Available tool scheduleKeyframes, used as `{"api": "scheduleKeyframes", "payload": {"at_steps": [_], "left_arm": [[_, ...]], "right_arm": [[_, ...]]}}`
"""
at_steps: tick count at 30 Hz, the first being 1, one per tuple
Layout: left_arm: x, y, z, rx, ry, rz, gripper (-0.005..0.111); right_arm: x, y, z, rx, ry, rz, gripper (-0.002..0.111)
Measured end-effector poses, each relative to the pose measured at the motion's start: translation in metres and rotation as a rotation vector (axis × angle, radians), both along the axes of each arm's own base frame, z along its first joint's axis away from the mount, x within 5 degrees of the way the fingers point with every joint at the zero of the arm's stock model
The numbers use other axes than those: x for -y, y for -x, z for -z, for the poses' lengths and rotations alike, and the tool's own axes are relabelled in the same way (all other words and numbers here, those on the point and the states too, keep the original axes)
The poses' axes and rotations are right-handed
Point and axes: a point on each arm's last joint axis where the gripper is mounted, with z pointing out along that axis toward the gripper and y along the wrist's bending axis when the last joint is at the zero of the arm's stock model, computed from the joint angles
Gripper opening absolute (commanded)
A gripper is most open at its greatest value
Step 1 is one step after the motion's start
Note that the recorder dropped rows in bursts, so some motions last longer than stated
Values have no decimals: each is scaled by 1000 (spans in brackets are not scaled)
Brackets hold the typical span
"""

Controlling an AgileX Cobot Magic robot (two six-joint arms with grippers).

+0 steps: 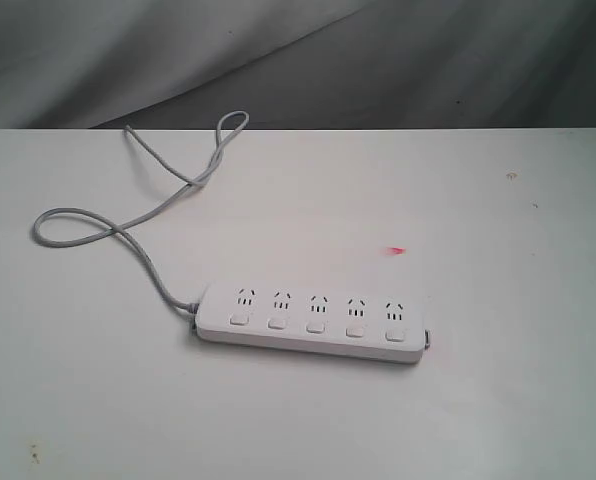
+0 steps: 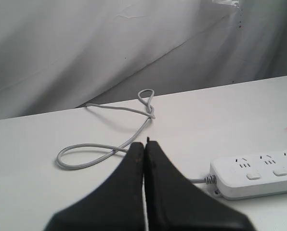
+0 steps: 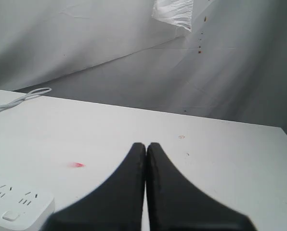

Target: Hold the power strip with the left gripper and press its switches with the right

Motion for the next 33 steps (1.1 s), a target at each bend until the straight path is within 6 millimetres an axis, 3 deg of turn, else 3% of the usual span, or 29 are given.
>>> {"api": "scheduleKeyframes", "payload": {"at_steps": [19, 28, 33], "left_arm": [[0, 0, 0, 1, 19, 0, 0], [-1, -1, -11, 58, 532, -33, 0], [2, 0, -10, 24, 583, -9, 0]], "right_arm": [[0, 0, 0, 0, 0, 0, 0], [0, 0, 0, 0, 0, 0, 0], [0, 0, 0, 0, 0, 0, 0]]}}
